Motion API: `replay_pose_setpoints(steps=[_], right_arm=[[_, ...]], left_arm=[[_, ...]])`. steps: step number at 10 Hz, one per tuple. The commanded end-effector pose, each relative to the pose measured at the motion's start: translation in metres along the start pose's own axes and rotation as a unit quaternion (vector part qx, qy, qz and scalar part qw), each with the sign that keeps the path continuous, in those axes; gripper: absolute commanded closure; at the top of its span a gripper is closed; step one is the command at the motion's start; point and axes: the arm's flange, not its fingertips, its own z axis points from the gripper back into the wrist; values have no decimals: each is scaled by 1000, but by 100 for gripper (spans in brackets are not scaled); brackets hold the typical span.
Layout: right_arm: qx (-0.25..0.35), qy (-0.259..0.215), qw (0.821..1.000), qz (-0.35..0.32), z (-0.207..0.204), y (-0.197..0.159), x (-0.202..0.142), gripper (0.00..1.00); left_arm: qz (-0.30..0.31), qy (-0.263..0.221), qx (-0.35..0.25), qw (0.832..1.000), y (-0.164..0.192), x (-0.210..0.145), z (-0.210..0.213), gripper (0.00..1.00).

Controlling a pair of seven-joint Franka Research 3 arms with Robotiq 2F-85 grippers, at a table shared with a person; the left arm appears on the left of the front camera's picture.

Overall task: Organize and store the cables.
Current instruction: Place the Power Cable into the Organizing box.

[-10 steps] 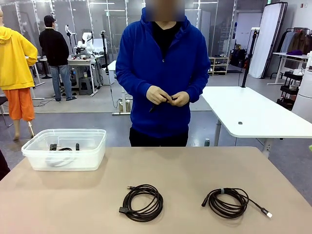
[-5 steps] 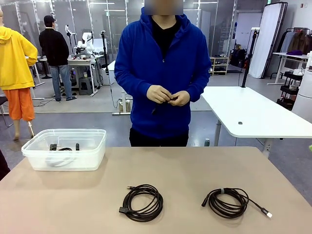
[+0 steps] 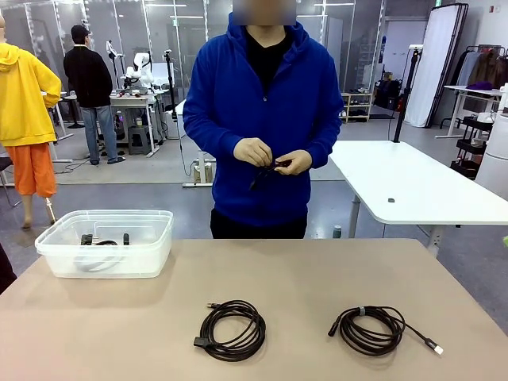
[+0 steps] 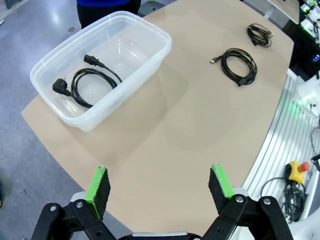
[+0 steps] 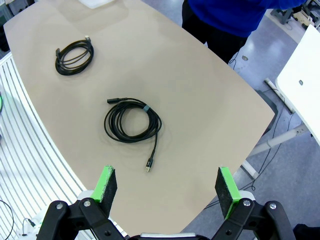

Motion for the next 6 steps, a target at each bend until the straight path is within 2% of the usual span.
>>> replay_pose_setpoints(steps=[1, 6], right_arm=[[2, -1, 1000, 8, 1, 0, -2, 0], [2, -1, 1000, 8, 1, 0, -2, 0]], left_arm=[[-4, 1, 5, 1000, -3, 1, 1, 0], [-4, 1, 5, 1000, -3, 1, 1, 0]])
